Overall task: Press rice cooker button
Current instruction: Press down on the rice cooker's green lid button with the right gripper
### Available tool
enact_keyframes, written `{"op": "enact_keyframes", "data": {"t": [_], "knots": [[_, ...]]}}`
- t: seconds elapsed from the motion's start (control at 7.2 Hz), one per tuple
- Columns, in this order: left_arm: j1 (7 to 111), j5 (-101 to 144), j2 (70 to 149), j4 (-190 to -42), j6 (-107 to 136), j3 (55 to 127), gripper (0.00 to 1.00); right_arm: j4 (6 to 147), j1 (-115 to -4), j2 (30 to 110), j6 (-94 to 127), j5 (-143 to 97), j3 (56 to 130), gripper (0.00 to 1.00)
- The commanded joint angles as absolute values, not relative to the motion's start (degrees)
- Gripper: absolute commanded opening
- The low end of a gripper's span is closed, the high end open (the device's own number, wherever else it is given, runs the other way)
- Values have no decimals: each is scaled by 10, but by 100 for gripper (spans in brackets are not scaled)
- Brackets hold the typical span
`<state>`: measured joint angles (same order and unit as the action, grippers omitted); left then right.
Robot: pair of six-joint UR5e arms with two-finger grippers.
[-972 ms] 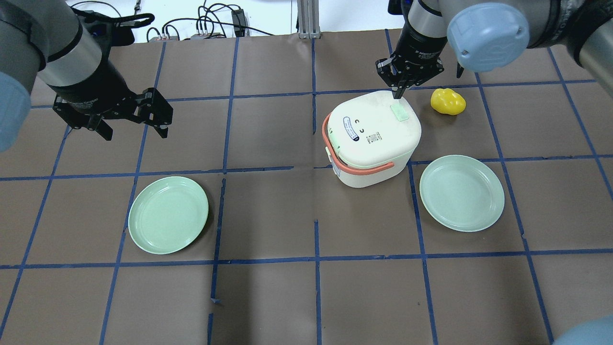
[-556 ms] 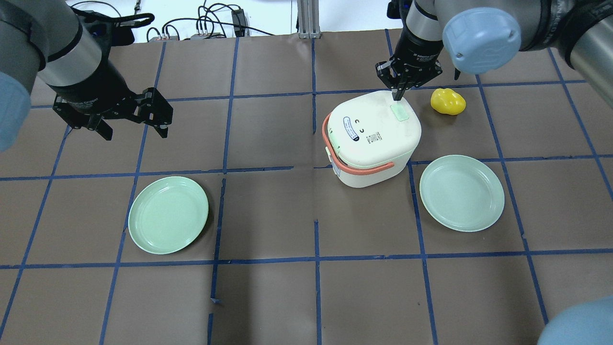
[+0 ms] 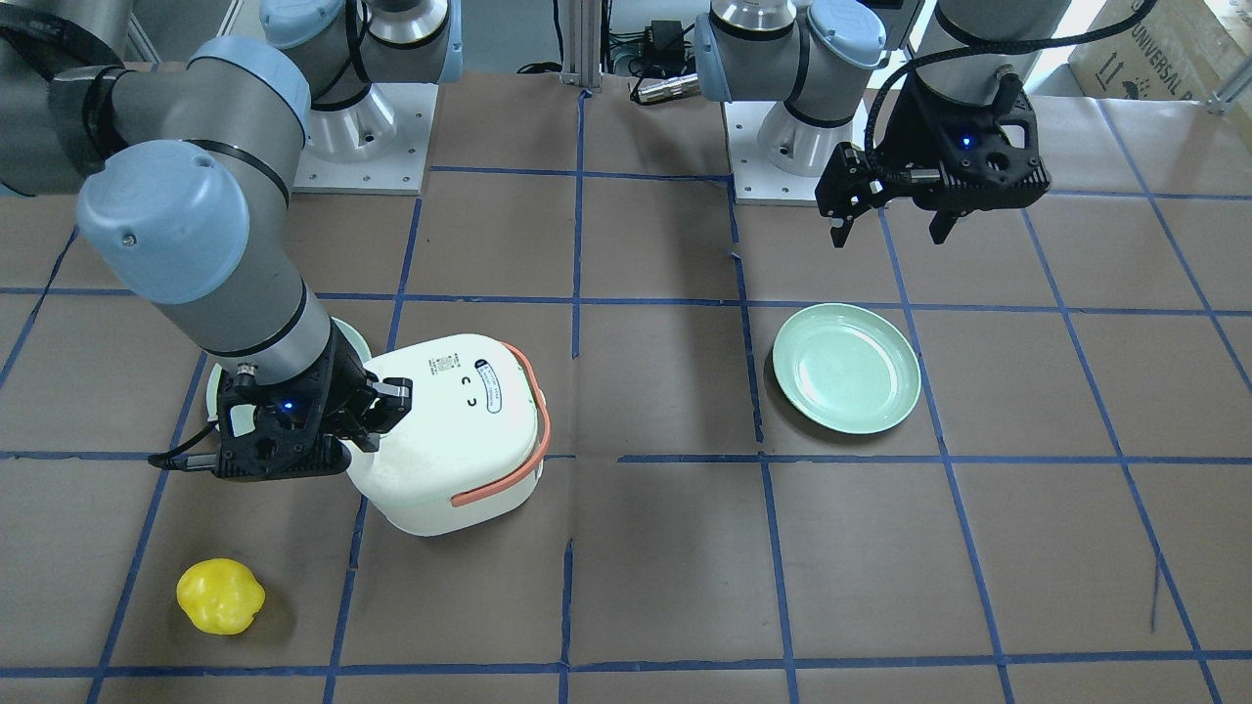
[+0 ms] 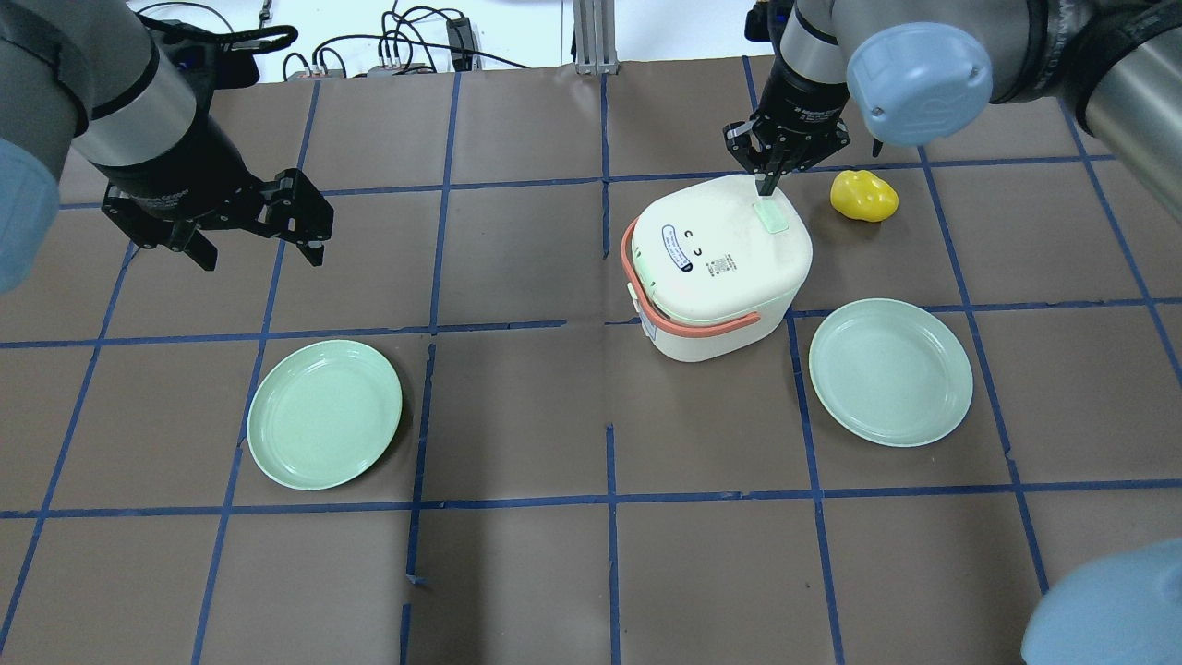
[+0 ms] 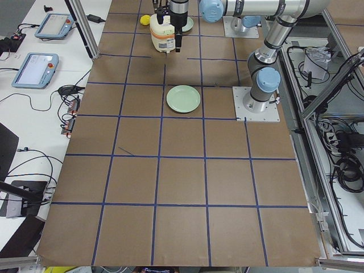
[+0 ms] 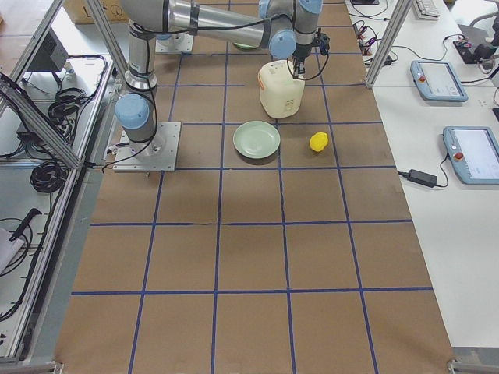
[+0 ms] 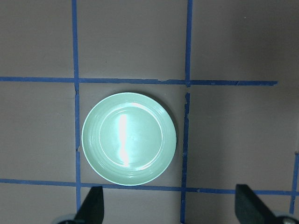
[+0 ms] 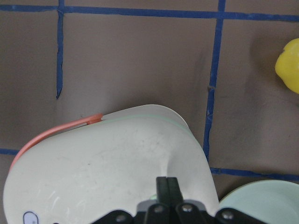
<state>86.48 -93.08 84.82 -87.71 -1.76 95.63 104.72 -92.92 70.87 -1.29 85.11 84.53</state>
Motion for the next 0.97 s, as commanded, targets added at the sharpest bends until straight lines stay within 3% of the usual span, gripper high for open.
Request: {"op": "enact_keyframes", "data": {"t": [0.0,0.83], "knots": [[865,-931,848,-877,-18,956,100,1052,-927,708,-13,860,846,7],[865,-931,848,-877,-18,956,100,1070,-927,703,-12,860,863,7]]}}
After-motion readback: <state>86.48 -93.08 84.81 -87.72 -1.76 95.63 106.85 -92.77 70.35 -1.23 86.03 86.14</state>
